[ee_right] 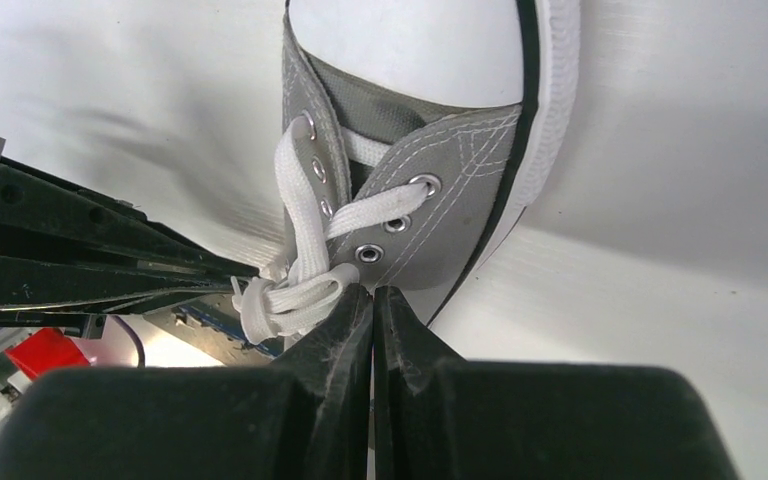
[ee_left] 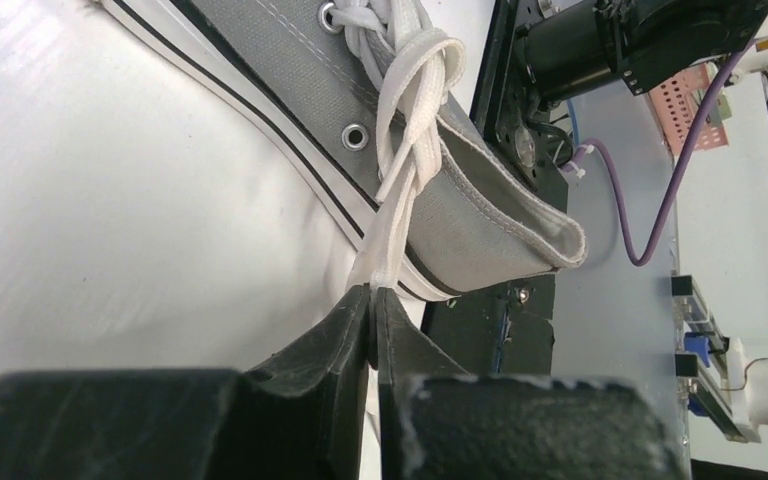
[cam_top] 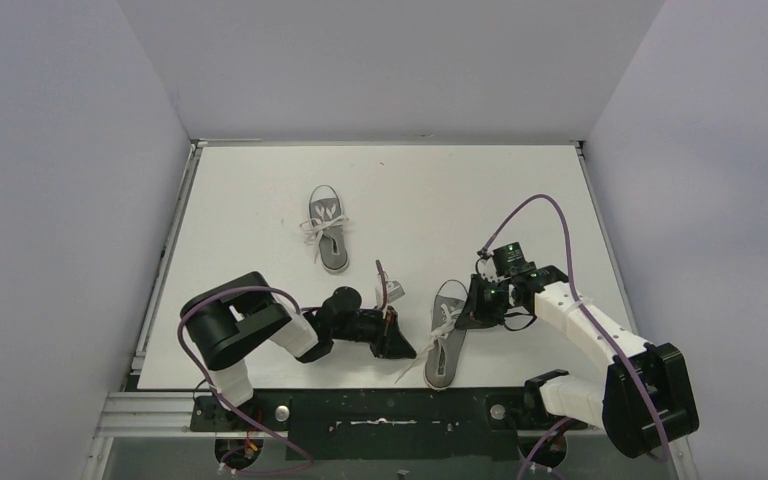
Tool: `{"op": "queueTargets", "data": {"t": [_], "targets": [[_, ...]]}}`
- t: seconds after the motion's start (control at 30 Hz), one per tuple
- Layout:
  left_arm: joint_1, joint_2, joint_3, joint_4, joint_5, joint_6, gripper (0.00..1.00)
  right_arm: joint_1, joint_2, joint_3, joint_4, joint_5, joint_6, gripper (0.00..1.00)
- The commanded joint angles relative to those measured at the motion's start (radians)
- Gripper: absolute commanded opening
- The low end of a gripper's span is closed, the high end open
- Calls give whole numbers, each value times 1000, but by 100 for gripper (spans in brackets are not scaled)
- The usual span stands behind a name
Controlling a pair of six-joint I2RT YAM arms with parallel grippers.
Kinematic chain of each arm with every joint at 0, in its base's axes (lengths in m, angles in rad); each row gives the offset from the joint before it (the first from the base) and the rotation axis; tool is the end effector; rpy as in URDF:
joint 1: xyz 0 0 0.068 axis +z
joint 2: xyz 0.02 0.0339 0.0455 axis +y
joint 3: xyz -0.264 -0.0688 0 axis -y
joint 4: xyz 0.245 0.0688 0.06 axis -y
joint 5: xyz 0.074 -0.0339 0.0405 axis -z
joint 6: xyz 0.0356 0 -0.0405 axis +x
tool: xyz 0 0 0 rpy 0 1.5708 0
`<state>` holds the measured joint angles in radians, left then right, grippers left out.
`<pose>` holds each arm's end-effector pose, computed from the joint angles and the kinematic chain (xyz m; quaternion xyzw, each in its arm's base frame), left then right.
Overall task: Tie the shoes
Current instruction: Cross the shoelace with the shoelace.
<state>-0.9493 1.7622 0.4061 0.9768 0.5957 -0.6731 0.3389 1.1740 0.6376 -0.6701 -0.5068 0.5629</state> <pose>0.1451 -0.2370 0.1078 0.2720 0.7611 -0.5562 0.1933 0.1798 0.0817 0.1851 0.0613 0.9512 0.2983 0.0504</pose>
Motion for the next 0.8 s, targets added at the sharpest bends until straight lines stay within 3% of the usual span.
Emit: {"op": "queueTargets", "data": {"t": [0.0,0.17,0.27,0.4,0.53,0.77], "targets": [[-3,-119,43,-110,-47,83,10,-6,-13,39,21,-63,-28,0],[-3,-282,62,-360,-165,202,43,-6,-12,62,0,-82,-47,0],[4,-378,74,-492,-214,271,52,-8,-12,80,-23,-81,-51,11],[14,-450,130,-627,-216,359,57,-15,-38,122,-92,-31,-65,25],[11,-376,225,-629,-127,398,56,-23,-59,153,-144,4,-92,35],[11,-187,330,-558,-13,366,46,-42,-79,161,-166,-13,-105,37]]}}
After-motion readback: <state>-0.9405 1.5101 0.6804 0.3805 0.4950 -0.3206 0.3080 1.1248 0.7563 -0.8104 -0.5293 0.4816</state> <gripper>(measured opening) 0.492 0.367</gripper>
